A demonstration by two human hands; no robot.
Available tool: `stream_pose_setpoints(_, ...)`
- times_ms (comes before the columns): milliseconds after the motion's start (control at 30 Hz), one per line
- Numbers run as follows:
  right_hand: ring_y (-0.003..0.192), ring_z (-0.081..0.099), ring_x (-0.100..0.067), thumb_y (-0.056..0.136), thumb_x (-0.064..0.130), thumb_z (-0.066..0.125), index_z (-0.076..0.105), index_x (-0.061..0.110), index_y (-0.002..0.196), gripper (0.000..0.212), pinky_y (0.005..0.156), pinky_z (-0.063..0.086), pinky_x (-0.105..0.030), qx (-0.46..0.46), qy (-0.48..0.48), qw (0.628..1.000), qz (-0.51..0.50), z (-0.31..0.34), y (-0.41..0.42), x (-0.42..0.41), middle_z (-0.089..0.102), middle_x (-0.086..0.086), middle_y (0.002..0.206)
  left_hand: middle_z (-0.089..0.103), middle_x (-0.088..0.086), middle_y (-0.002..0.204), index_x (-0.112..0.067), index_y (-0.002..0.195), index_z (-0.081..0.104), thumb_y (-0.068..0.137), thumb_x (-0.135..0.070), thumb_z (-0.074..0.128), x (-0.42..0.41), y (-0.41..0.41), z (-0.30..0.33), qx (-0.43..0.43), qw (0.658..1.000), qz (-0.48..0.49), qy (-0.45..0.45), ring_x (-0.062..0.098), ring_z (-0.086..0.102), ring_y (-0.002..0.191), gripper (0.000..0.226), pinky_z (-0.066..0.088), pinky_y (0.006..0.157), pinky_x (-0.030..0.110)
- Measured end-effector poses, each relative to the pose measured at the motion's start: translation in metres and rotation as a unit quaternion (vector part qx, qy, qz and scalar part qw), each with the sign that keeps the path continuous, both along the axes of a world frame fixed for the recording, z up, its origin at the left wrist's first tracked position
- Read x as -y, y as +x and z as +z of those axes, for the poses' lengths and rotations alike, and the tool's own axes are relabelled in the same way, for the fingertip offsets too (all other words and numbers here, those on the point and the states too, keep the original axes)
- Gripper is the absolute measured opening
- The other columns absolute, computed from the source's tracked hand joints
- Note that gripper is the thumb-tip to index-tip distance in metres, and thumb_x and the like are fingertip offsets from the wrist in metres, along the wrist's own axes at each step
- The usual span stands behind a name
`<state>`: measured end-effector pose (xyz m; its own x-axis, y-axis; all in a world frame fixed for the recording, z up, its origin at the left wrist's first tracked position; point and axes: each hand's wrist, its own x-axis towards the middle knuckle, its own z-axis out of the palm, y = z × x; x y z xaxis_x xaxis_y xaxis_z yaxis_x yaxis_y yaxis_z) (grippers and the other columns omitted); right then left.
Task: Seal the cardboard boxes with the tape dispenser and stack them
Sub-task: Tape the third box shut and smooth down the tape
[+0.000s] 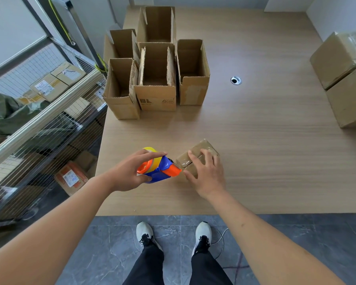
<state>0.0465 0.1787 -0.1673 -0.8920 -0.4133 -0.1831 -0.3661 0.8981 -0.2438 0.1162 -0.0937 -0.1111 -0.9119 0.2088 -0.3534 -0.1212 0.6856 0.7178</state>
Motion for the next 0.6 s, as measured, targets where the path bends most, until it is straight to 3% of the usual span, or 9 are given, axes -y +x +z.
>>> stream_pose_setpoints(133, 0.153, 0.008, -0.025, 0.096, 0.029, 0.057, 0.035, 0.040, 0.156, 0.064, 0.124, 0.018, -0.044, 0.076, -0.054, 0.989, 0.117, 0.004, -0.012, -0.003, 0.013, 0.004, 0.170, 0.048, -0.018, 0.131, -0.057, 0.146, 0.039, 0.082, -0.003, 0.077, -0.004, 0.004, -0.005, 0.001, 1.000, -0.009, 0.013, 0.011, 0.047, 0.125, 0.092, 0.043, 0.106, 0.045)
stream_pose_setpoints(233, 0.155, 0.011, -0.015, 0.091, 0.017, 0.059, 0.051, 0.044, 0.145, 0.061, 0.125, 0.006, -0.042, 0.126, -0.110, 0.979, 0.118, 0.011, -0.020, -0.003, 0.020, 0.013, 0.167, 0.048, -0.016, 0.132, -0.057, 0.145, 0.041, 0.081, -0.002, 0.077, -0.007, 0.008, -0.007, 0.006, 1.000, -0.014, 0.019, 0.013, 0.047, 0.127, 0.091, 0.043, 0.107, 0.047)
stream_pose_setpoints(300, 0.141, 0.040, -0.009, 0.093, 0.020, 0.064, 0.070, 0.040, 0.125, 0.038, 0.117, 0.024, -0.040, 0.146, -0.257, 0.954, 0.042, 0.017, -0.018, -0.001, 0.050, 0.016, 0.151, 0.048, -0.016, 0.134, -0.058, 0.144, 0.041, 0.081, -0.002, 0.077, -0.008, 0.009, -0.006, 0.009, 1.000, -0.016, 0.014, 0.013, 0.046, 0.128, 0.091, 0.043, 0.107, 0.047)
stream_pose_setpoints(367, 0.104, 0.063, -0.010, 0.095, 0.030, 0.071, 0.079, 0.031, 0.107, 0.015, 0.094, 0.047, -0.039, 0.250, -0.402, 0.880, -0.036, 0.026, -0.014, 0.002, 0.073, 0.008, 0.115, 0.048, -0.016, 0.135, -0.059, 0.143, 0.041, 0.081, -0.002, 0.077, -0.010, 0.009, -0.004, 0.007, 1.000, -0.014, 0.014, 0.012, 0.046, 0.129, 0.091, 0.043, 0.108, 0.046)
stream_pose_setpoints(433, 0.079, 0.061, -0.012, 0.091, 0.033, 0.077, 0.080, 0.024, 0.098, 0.013, 0.078, 0.050, -0.033, 0.334, -0.425, 0.840, -0.050, 0.031, -0.011, 0.003, 0.076, -0.011, 0.093, 0.048, -0.017, 0.134, -0.058, 0.143, 0.042, 0.081, -0.003, 0.077, -0.012, 0.009, -0.002, 0.006, 1.000, -0.018, 0.019, 0.010, 0.046, 0.128, 0.090, 0.042, 0.108, 0.045)
stream_pose_setpoints(500, 0.076, 0.057, -0.014, 0.087, 0.032, 0.081, 0.080, 0.021, 0.093, 0.012, 0.076, 0.047, -0.031, 0.363, -0.411, 0.835, -0.045, 0.029, -0.009, 0.001, 0.072, -0.024, 0.089, 0.049, -0.018, 0.134, -0.058, 0.143, 0.042, 0.082, -0.003, 0.077, -0.014, 0.008, 0.000, 0.014, 0.999, -0.029, 0.023, 0.009, 0.046, 0.127, 0.090, 0.042, 0.107, 0.044)
stream_pose_setpoints(600, 0.075, 0.057, -0.014, 0.088, 0.031, 0.080, 0.080, 0.020, 0.089, 0.010, 0.074, 0.046, -0.029, 0.372, -0.409, 0.831, -0.067, 0.026, -0.007, -0.002, 0.074, -0.017, 0.084, 0.048, -0.017, 0.134, -0.060, 0.143, 0.041, 0.082, 0.000, 0.074, -0.017, 0.007, 0.004, 0.037, 0.998, -0.041, 0.023, 0.011, 0.046, 0.127, 0.092, 0.041, 0.107, 0.047)
